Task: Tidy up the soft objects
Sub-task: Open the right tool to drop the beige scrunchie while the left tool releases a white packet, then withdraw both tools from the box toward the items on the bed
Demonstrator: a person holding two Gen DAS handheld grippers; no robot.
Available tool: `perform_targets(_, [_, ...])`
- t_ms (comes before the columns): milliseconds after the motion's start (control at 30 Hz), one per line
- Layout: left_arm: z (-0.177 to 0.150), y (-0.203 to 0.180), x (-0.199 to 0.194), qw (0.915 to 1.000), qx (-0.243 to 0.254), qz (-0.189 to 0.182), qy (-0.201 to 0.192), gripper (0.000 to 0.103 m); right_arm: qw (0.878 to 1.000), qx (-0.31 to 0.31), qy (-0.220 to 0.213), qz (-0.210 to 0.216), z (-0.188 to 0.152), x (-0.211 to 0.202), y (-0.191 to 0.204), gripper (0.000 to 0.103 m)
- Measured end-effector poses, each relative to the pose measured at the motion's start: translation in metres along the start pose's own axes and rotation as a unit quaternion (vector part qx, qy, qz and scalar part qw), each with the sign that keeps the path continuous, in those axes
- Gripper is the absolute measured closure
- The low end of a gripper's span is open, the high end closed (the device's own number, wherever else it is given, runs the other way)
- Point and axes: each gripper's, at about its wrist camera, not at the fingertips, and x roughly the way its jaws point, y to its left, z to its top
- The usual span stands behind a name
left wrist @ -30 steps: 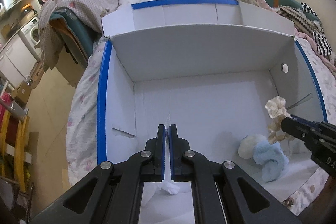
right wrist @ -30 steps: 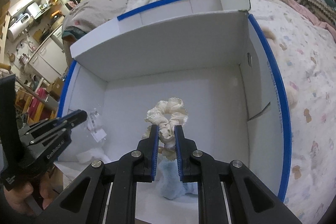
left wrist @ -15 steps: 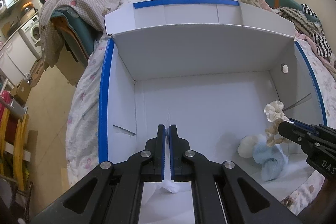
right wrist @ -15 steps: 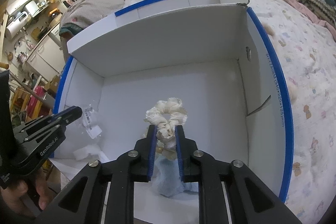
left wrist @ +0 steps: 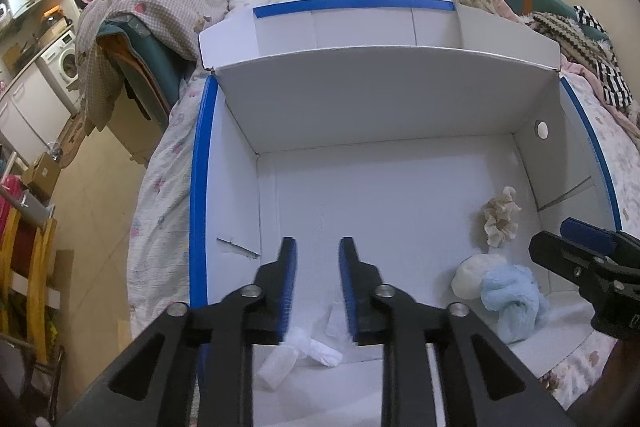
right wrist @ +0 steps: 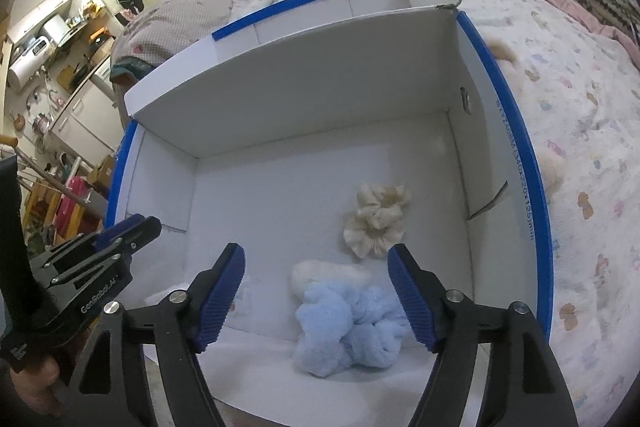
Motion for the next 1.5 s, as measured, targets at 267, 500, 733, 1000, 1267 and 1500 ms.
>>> perform_targets(267, [0.0, 0.002, -0.008, 0.9998, -0.012, -0.007, -0.012, 0.035, 1.0, -0.007, -0.018, -0.008, 0.002, -0.004, 0.003, 0.0])
perform_targets(500, [0.0, 0.002, -0.009, 0.9999, -0.009, 0.008, -0.01, 0.034, 1.0, -0.009, -0.019, -0.013, 0.003, -0.004, 0.003, 0.0])
perform_targets(733, [-0.004, 0.006, -0.02, 0.9995, -0.017, 0.013, -0.021, 0.034, 1.0, -0.005, -0.029, -0.011, 0.0, -0.012, 0.0, 0.0])
perform_targets(1000, [-0.014, 0.016, -0.059, 0.9979, -0.042, 0.01, -0.049, 0.034, 0.999, -0.009, -0.037, -0.017, -0.008, -0.02, 0.0, 0.0])
perform_targets(1267, [-0.038, 0.032, -0.079, 0.9963, -0.065, 0.012, -0.056, 0.034, 0.999, 0.004, -0.042, -0.013, -0.019, -0.035, -0.006, 0.0])
perform_targets(1500, [-0.064, 0.051, -0.085, 0.9945, -0.096, 0.014, -0.039, 0.034, 0.998, -0.006, -0.063, -0.014, -0.03, -0.055, -0.004, 0.0])
